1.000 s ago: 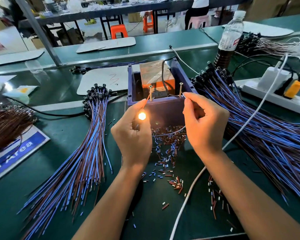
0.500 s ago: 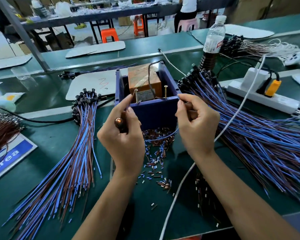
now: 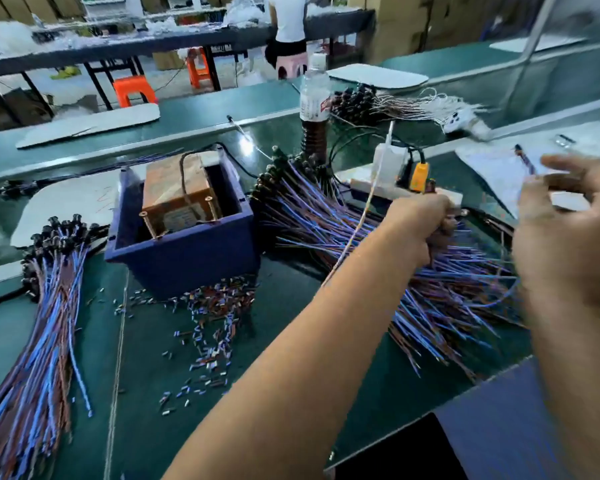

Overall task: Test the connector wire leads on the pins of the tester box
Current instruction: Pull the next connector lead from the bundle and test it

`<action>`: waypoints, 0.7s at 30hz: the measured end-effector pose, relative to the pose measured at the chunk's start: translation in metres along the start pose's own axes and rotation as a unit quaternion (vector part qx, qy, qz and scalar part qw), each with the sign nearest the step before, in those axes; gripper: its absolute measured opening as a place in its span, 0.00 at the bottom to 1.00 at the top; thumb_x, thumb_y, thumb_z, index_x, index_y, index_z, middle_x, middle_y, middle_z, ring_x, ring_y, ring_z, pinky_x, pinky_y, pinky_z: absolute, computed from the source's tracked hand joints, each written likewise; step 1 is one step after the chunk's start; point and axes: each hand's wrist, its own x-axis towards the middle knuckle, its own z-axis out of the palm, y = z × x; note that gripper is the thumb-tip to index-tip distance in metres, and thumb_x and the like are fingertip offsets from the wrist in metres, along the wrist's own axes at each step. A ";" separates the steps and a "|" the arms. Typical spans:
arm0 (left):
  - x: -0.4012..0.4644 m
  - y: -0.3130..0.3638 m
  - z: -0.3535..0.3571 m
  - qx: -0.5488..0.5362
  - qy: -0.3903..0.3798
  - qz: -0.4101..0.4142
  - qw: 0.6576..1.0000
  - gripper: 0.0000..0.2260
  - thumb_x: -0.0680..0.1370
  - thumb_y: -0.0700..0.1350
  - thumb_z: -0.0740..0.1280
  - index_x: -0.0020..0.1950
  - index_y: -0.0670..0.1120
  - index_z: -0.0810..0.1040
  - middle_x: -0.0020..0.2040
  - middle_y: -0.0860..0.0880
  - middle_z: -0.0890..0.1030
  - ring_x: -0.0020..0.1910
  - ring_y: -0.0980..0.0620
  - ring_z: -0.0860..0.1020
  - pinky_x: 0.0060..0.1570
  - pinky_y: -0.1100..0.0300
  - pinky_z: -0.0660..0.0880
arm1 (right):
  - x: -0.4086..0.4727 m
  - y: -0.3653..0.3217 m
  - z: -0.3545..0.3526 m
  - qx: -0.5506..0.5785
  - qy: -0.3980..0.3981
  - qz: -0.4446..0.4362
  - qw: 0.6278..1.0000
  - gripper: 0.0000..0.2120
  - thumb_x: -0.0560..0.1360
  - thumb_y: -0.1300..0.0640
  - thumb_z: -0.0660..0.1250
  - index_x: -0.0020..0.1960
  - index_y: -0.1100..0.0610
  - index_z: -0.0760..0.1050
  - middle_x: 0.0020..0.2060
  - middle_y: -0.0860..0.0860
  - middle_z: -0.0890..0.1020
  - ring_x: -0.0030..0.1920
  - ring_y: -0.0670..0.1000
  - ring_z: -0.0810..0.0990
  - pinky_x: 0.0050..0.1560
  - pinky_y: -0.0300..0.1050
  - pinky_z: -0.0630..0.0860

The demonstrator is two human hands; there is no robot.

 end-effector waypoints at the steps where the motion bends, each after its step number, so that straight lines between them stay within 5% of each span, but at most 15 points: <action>1: 0.011 -0.005 0.005 -0.010 -0.011 -0.015 1.000 0.15 0.85 0.34 0.56 0.39 0.43 0.67 0.30 0.48 0.63 0.14 0.60 0.57 0.14 0.69 0.52 | 0.007 0.006 -0.007 -0.057 -0.015 -0.004 0.998 0.13 0.74 0.45 0.64 0.58 0.42 0.78 0.47 0.43 0.82 0.48 0.54 0.83 0.53 0.57 0.81; 4: 0.031 -0.008 0.012 -0.081 -0.018 -0.036 0.996 0.17 0.87 0.35 0.52 0.39 0.41 0.68 0.19 0.51 0.64 0.13 0.60 0.57 0.14 0.69 0.53 | 0.009 0.011 -0.016 -0.187 -0.085 -0.078 0.975 0.19 0.74 0.42 0.65 0.61 0.49 0.80 0.61 0.58 0.76 0.59 0.61 0.76 0.59 0.60 0.77; 6: 0.038 -0.001 0.009 -0.150 -0.011 -0.021 0.988 0.16 0.86 0.34 0.53 0.39 0.42 0.66 0.19 0.51 0.64 0.13 0.60 0.60 0.14 0.69 0.54 | 0.005 0.008 -0.010 -0.236 -0.152 -0.128 0.951 0.20 0.77 0.40 0.63 0.62 0.50 0.81 0.63 0.59 0.76 0.63 0.65 0.73 0.58 0.62 0.72; 10: 0.048 0.019 -0.010 -0.270 0.038 0.025 0.962 0.15 0.84 0.35 0.50 0.39 0.42 0.68 0.22 0.49 0.65 0.13 0.59 0.61 0.15 0.70 0.56 | -0.009 -0.005 0.021 -0.143 -0.362 -0.121 0.913 0.18 0.85 0.45 0.61 0.72 0.49 0.74 0.55 0.55 0.86 0.57 0.62 0.82 0.58 0.58 0.75; 14: 0.047 0.043 -0.035 -0.341 0.081 0.079 0.933 0.19 0.88 0.41 0.49 0.41 0.41 0.70 0.30 0.47 0.67 0.20 0.57 0.65 0.18 0.70 0.59 | -0.012 -0.007 0.037 -0.087 -0.392 -0.116 0.908 0.16 0.83 0.50 0.66 0.70 0.51 0.74 0.42 0.54 0.86 0.44 0.57 0.85 0.49 0.52 0.80; 19: 0.037 0.059 -0.075 -0.052 0.251 0.194 0.947 0.19 0.88 0.45 0.57 0.42 0.42 0.78 0.38 0.46 0.79 0.34 0.51 0.77 0.40 0.58 0.78 | -0.005 -0.009 0.047 -0.106 -0.373 -0.157 0.908 0.11 0.83 0.49 0.67 0.50 0.54 0.83 0.37 0.53 0.84 0.38 0.55 0.80 0.37 0.48 0.73; 21: 0.032 0.063 -0.096 0.173 0.351 0.228 0.891 0.18 0.87 0.51 0.58 0.46 0.44 0.80 0.41 0.49 0.81 0.42 0.48 0.81 0.49 0.55 0.80 | -0.007 -0.012 0.049 -0.138 -0.373 -0.188 0.898 0.13 0.84 0.48 0.65 0.47 0.55 0.83 0.36 0.54 0.81 0.38 0.58 0.78 0.36 0.48 0.67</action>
